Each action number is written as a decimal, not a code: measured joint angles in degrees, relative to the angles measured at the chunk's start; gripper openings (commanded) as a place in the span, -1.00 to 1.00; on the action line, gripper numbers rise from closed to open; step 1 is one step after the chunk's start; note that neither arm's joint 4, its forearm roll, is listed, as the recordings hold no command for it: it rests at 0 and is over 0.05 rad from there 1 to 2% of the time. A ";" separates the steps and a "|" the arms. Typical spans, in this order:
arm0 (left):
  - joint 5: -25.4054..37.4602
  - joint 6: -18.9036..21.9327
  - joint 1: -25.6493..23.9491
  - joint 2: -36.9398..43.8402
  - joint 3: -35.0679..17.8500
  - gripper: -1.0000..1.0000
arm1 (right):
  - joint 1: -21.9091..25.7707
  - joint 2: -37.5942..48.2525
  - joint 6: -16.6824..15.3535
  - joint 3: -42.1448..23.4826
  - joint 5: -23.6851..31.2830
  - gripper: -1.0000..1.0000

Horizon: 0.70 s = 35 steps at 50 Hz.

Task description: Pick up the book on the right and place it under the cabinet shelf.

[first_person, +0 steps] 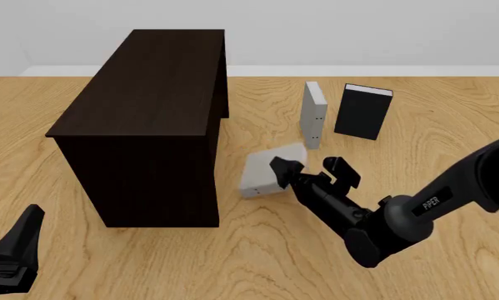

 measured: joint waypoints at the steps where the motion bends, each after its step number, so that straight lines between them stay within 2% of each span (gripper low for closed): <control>1: 0.00 0.00 0.00 0.00 0.00 1.00 | -0.03 0.09 -0.05 -0.01 0.17 1.00; 17: -0.06 0.01 0.00 -0.01 0.01 1.00 | -0.71 0.14 -1.59 -0.18 3.87 1.00; 35: -0.08 0.01 0.00 -0.02 0.00 1.00 | -2.33 -2.03 -6.71 -1.77 13.65 1.00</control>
